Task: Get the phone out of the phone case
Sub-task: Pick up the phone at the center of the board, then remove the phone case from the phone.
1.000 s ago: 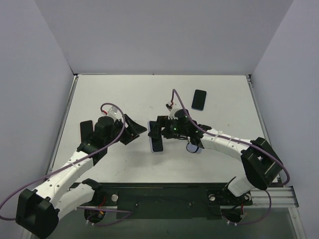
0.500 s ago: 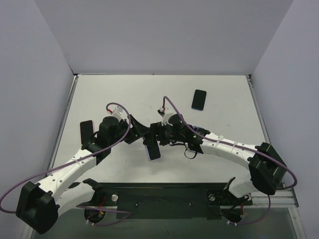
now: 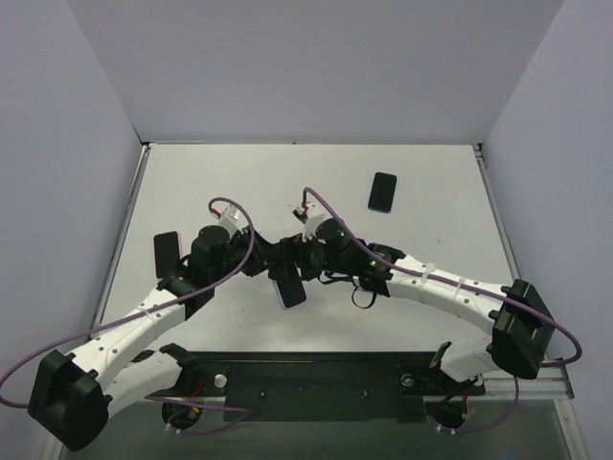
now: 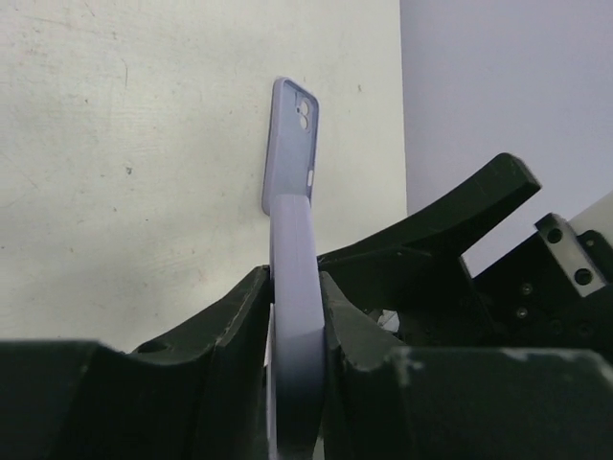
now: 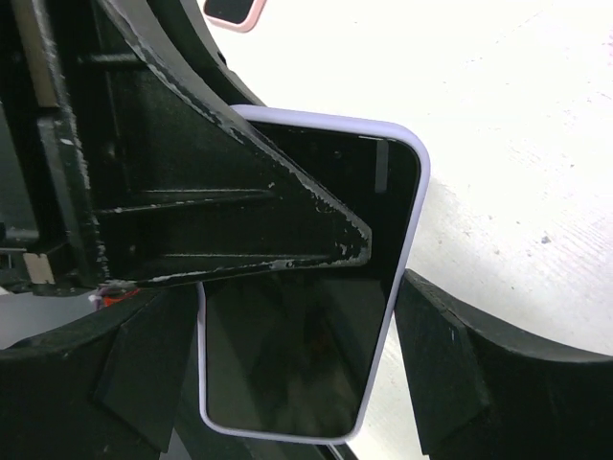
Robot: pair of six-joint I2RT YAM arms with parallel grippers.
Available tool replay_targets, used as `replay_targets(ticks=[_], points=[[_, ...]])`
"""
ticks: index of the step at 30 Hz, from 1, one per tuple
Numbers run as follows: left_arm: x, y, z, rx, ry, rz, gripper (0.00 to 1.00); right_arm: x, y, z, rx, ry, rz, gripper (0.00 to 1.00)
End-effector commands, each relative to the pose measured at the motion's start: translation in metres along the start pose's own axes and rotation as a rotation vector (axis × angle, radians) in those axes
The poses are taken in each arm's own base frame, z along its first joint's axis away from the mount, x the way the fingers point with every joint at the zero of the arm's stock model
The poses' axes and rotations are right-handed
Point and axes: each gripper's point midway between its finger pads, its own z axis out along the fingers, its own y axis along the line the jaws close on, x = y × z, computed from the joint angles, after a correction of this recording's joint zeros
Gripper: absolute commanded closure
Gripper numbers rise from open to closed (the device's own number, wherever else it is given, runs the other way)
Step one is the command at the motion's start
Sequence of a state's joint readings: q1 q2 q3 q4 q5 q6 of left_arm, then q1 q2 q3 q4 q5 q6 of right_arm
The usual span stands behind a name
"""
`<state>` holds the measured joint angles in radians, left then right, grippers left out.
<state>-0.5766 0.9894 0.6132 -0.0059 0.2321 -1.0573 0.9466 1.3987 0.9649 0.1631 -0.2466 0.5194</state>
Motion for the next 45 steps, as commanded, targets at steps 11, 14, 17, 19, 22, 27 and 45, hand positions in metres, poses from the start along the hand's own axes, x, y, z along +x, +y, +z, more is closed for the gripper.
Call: replay_targets(ticks=[11,14,17,19,22,27,45], points=[[-0.025,-0.072,-0.03,0.272,-0.045,0.254,1.0,0.044,0.001,-0.055,0.025,0.148,0.017,0.18],[-0.023,-0.082,-0.036,0.345,-0.026,0.278,1.0,0.053,0.011,-0.074,-0.047,0.164,0.04,0.07],[-0.021,-0.093,-0.042,0.41,-0.002,0.288,1.0,0.054,0.018,-0.09,-0.112,0.148,0.071,0.04],[-0.017,-0.104,-0.048,0.473,0.027,0.285,1.0,0.05,0.026,-0.098,-0.169,0.131,0.084,0.04],[-0.015,-0.124,-0.055,0.572,0.054,0.281,1.0,0.035,0.03,-0.1,-0.264,0.078,0.171,0.17],[-0.014,-0.147,-0.064,0.673,0.116,0.244,1.0,0.017,0.048,-0.104,-0.459,0.027,0.239,0.43],[-0.02,-0.17,-0.074,0.724,0.187,0.136,1.0,0.008,0.086,-0.13,-0.703,-0.034,0.169,0.84]])
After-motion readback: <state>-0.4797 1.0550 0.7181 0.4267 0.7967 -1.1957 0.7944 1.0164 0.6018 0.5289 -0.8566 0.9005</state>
